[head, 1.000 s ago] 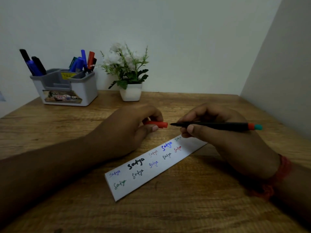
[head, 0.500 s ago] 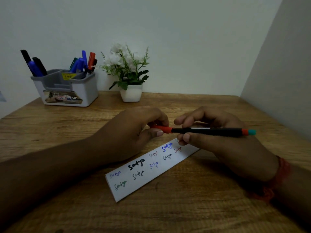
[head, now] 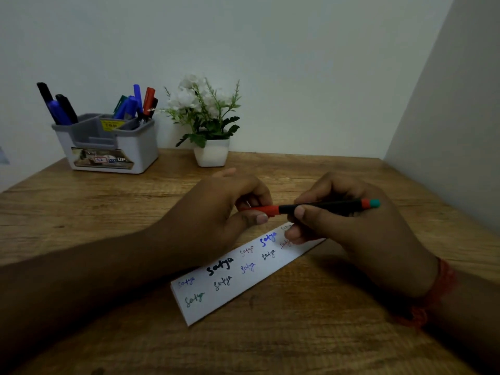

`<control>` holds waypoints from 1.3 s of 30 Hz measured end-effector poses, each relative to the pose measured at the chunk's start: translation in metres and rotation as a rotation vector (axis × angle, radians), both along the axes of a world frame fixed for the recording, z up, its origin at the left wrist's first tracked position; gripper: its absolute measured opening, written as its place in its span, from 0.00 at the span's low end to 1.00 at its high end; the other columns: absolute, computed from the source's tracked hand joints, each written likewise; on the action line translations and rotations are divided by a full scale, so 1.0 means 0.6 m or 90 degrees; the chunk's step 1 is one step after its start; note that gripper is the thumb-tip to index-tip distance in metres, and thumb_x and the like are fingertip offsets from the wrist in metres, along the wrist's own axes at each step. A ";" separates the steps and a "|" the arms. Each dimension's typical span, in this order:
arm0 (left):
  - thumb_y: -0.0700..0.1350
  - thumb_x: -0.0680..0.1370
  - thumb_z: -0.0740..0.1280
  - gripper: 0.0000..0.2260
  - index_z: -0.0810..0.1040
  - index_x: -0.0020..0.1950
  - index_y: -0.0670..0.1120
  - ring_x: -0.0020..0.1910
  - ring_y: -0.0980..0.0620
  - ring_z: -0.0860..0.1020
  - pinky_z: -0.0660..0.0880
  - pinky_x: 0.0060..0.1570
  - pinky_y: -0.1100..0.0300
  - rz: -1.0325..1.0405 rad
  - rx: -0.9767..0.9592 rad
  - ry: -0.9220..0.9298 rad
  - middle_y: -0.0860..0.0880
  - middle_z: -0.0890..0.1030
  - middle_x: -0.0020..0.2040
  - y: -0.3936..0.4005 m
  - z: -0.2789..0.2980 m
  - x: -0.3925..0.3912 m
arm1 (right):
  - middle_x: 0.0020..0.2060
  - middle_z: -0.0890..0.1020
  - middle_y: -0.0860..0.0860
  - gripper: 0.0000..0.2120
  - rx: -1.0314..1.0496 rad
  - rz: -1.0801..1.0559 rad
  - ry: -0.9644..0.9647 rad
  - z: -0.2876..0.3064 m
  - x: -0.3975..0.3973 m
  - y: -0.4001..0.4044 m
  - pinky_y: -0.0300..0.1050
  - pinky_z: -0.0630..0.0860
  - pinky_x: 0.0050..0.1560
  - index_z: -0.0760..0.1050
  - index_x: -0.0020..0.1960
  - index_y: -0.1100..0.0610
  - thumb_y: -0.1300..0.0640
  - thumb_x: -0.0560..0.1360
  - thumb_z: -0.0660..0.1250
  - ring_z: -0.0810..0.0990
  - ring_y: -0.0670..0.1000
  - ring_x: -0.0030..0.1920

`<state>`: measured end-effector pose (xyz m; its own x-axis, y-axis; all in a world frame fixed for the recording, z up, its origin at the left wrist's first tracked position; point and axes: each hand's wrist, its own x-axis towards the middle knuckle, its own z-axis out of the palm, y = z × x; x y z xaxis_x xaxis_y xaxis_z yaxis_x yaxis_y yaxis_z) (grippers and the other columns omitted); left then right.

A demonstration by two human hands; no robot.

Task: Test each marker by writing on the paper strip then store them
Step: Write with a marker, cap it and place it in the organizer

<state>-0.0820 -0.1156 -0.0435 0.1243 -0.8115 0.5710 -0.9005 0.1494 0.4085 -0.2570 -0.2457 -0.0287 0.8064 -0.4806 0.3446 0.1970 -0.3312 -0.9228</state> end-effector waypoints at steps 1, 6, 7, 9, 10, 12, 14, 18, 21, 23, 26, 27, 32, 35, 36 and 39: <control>0.47 0.73 0.69 0.05 0.78 0.49 0.53 0.44 0.60 0.78 0.67 0.62 0.61 0.005 -0.005 -0.001 0.61 0.78 0.41 -0.001 -0.001 -0.003 | 0.36 0.86 0.62 0.03 0.007 -0.006 -0.008 0.000 0.000 0.000 0.43 0.84 0.38 0.78 0.45 0.68 0.68 0.73 0.70 0.88 0.57 0.37; 0.48 0.75 0.69 0.04 0.78 0.49 0.51 0.41 0.62 0.77 0.56 0.73 0.59 0.020 -0.034 -0.048 0.62 0.78 0.40 -0.010 0.001 -0.010 | 0.37 0.85 0.62 0.02 0.045 -0.007 -0.012 -0.007 0.005 -0.007 0.45 0.83 0.37 0.78 0.45 0.66 0.66 0.74 0.69 0.87 0.58 0.36; 0.49 0.75 0.68 0.05 0.78 0.49 0.51 0.41 0.62 0.77 0.57 0.74 0.57 0.018 -0.046 -0.058 0.61 0.78 0.40 -0.013 0.003 -0.011 | 0.37 0.85 0.60 0.04 0.046 -0.008 -0.011 -0.007 0.006 -0.011 0.44 0.83 0.38 0.78 0.47 0.65 0.64 0.75 0.69 0.86 0.57 0.35; 0.50 0.77 0.67 0.05 0.78 0.51 0.51 0.42 0.63 0.77 0.56 0.74 0.52 0.015 -0.071 -0.094 0.61 0.78 0.42 -0.017 0.011 -0.011 | 0.36 0.84 0.56 0.09 0.046 -0.018 -0.011 -0.002 0.010 -0.017 0.42 0.81 0.40 0.78 0.49 0.64 0.58 0.74 0.69 0.84 0.53 0.35; 0.52 0.78 0.65 0.06 0.77 0.53 0.52 0.44 0.64 0.77 0.55 0.75 0.51 0.016 -0.072 -0.118 0.61 0.79 0.44 -0.016 0.014 -0.010 | 0.36 0.84 0.55 0.11 0.046 -0.032 -0.009 0.001 0.013 -0.019 0.42 0.81 0.40 0.78 0.50 0.63 0.54 0.74 0.68 0.83 0.52 0.36; 0.56 0.80 0.61 0.11 0.73 0.60 0.54 0.54 0.65 0.76 0.49 0.76 0.48 0.023 -0.032 -0.166 0.60 0.80 0.51 -0.010 0.014 -0.002 | 0.39 0.84 0.54 0.15 0.063 -0.059 -0.012 0.003 0.020 -0.020 0.44 0.83 0.40 0.78 0.51 0.63 0.50 0.75 0.65 0.84 0.52 0.38; 0.61 0.80 0.58 0.20 0.66 0.69 0.55 0.68 0.63 0.68 0.42 0.76 0.46 0.059 0.017 -0.234 0.58 0.76 0.64 0.000 0.011 0.011 | 0.42 0.85 0.56 0.17 0.112 -0.055 -0.024 0.003 0.024 -0.018 0.52 0.84 0.42 0.74 0.53 0.64 0.49 0.76 0.63 0.86 0.56 0.41; 0.69 0.78 0.49 0.33 0.46 0.78 0.56 0.78 0.55 0.41 0.42 0.73 0.37 0.169 0.098 -0.316 0.56 0.51 0.79 0.020 0.026 0.034 | 0.45 0.85 0.60 0.13 0.157 -0.003 0.033 0.006 0.036 -0.002 0.63 0.83 0.45 0.68 0.58 0.59 0.49 0.82 0.59 0.86 0.66 0.44; 0.72 0.73 0.40 0.37 0.33 0.77 0.58 0.76 0.48 0.33 0.40 0.72 0.35 0.263 0.171 -0.340 0.55 0.37 0.79 0.026 0.039 0.055 | 0.48 0.82 0.64 0.11 0.139 0.008 0.090 0.025 0.065 0.014 0.66 0.82 0.46 0.66 0.61 0.52 0.47 0.83 0.57 0.86 0.68 0.45; 0.73 0.70 0.36 0.38 0.29 0.75 0.59 0.76 0.45 0.32 0.38 0.72 0.35 0.309 0.205 -0.327 0.54 0.33 0.78 0.035 0.044 0.073 | 0.50 0.77 0.66 0.10 0.117 0.002 0.117 0.040 0.096 0.024 0.64 0.83 0.45 0.65 0.60 0.53 0.48 0.84 0.55 0.86 0.68 0.45; 0.74 0.69 0.35 0.38 0.29 0.74 0.59 0.75 0.44 0.31 0.37 0.71 0.34 0.374 0.242 -0.297 0.54 0.33 0.77 0.075 0.043 0.109 | 0.51 0.73 0.64 0.08 0.121 0.025 0.170 0.059 0.153 0.046 0.61 0.84 0.43 0.66 0.57 0.54 0.50 0.84 0.56 0.85 0.69 0.46; 0.74 0.69 0.35 0.38 0.28 0.74 0.59 0.75 0.43 0.30 0.36 0.71 0.34 0.392 0.255 -0.304 0.53 0.32 0.77 0.092 0.039 0.122 | 0.51 0.74 0.63 0.07 0.118 0.039 0.189 0.062 0.172 0.051 0.60 0.84 0.43 0.67 0.57 0.54 0.51 0.84 0.57 0.85 0.67 0.45; 0.74 0.69 0.31 0.38 0.31 0.75 0.57 0.74 0.42 0.29 0.36 0.70 0.32 0.518 0.339 -0.330 0.52 0.32 0.77 0.198 0.022 0.199 | 0.49 0.80 0.62 0.10 -0.028 0.064 0.258 0.087 0.281 0.091 0.61 0.83 0.51 0.71 0.61 0.61 0.62 0.80 0.66 0.85 0.65 0.46; 0.74 0.66 0.28 0.40 0.31 0.75 0.58 0.75 0.42 0.29 0.36 0.70 0.32 0.566 0.354 -0.312 0.50 0.33 0.78 0.242 0.007 0.230 | 0.42 0.84 0.61 0.05 -0.195 0.017 0.219 0.106 0.351 0.121 0.53 0.84 0.43 0.74 0.54 0.59 0.62 0.78 0.68 0.85 0.59 0.39; 0.74 0.65 0.27 0.41 0.31 0.75 0.58 0.75 0.43 0.30 0.36 0.70 0.32 0.576 0.360 -0.289 0.50 0.33 0.78 0.249 0.002 0.236 | 0.42 0.84 0.60 0.06 -0.262 -0.015 0.197 0.112 0.375 0.131 0.48 0.83 0.36 0.75 0.52 0.59 0.60 0.77 0.69 0.85 0.57 0.36; 0.73 0.68 0.31 0.39 0.33 0.76 0.58 0.75 0.43 0.31 0.36 0.70 0.32 0.587 0.373 -0.241 0.50 0.34 0.78 0.251 -0.002 0.244 | 0.42 0.84 0.58 0.06 -0.396 -0.072 0.150 0.129 0.440 0.156 0.45 0.82 0.32 0.77 0.50 0.61 0.59 0.76 0.70 0.86 0.56 0.38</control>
<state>0.0643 0.0350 -0.0449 0.7085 -0.6544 0.2641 -0.6486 -0.7513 -0.1216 0.0073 -0.1520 0.0489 0.8500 -0.3360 0.4058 -0.0535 -0.8213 -0.5680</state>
